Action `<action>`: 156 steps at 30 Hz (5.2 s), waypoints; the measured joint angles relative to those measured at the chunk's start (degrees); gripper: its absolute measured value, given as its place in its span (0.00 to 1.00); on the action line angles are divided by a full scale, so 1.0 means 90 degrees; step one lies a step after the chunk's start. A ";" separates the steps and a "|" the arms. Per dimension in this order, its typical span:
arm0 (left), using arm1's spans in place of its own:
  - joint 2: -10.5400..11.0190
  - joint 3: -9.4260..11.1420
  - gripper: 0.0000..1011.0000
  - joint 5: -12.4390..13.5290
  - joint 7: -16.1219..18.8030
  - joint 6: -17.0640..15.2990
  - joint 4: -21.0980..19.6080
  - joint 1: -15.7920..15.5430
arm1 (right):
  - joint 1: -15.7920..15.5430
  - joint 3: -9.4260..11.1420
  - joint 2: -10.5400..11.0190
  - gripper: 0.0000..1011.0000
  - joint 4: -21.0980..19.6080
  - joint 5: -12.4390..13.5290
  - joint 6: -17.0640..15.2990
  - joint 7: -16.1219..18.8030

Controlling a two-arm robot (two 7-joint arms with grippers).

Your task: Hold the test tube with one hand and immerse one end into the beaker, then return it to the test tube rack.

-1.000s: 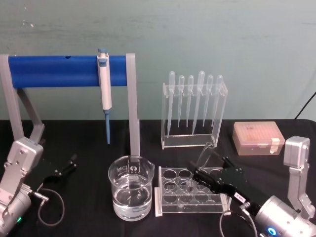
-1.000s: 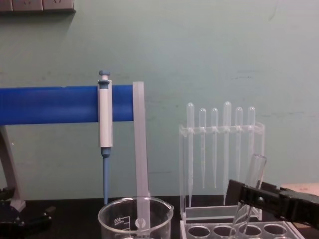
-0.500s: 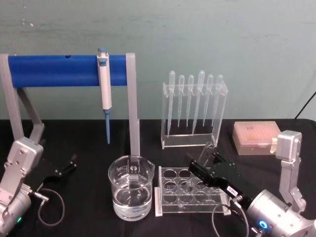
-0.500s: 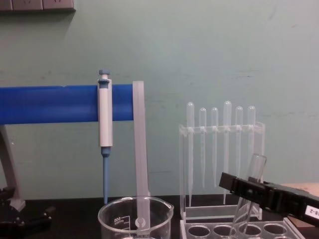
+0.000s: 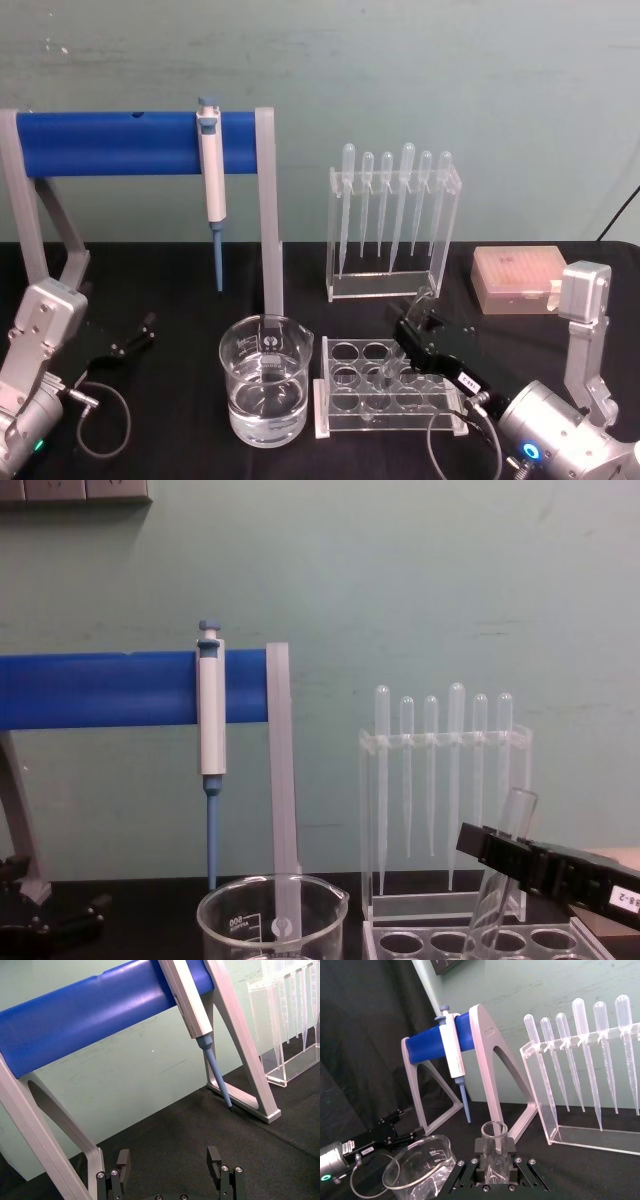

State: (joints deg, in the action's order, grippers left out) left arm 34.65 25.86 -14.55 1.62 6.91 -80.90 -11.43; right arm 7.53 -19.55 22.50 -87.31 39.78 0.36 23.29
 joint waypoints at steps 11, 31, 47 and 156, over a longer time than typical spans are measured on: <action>0.0000 0.0000 0.99 0.0000 0.0000 0.0000 0.0000 0.0000 | -0.0046 0.0009 0.0081 0.22 -0.0178 -0.0213 0.0116 -0.0061; 0.0000 0.0000 0.99 0.0000 0.0000 0.0000 0.0000 0.0000 | 0.0039 -0.0086 0.0457 0.22 -0.1183 -0.1470 0.0057 -0.0075; 0.0000 0.0000 0.99 0.0000 0.0000 0.0000 0.0000 0.0000 | 0.0506 0.0053 0.0961 0.22 -0.1930 -0.1206 -0.1124 0.0159; 0.0000 0.0000 0.99 0.0000 0.0000 0.0000 0.0000 0.0000 | 0.1521 -0.1406 -0.0931 0.22 0.0412 -0.2292 -0.0455 0.0153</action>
State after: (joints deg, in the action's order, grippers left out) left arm 34.65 25.86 -14.55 1.62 6.91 -80.90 -11.43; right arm 21.22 -32.21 14.12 -83.60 19.15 -3.74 24.67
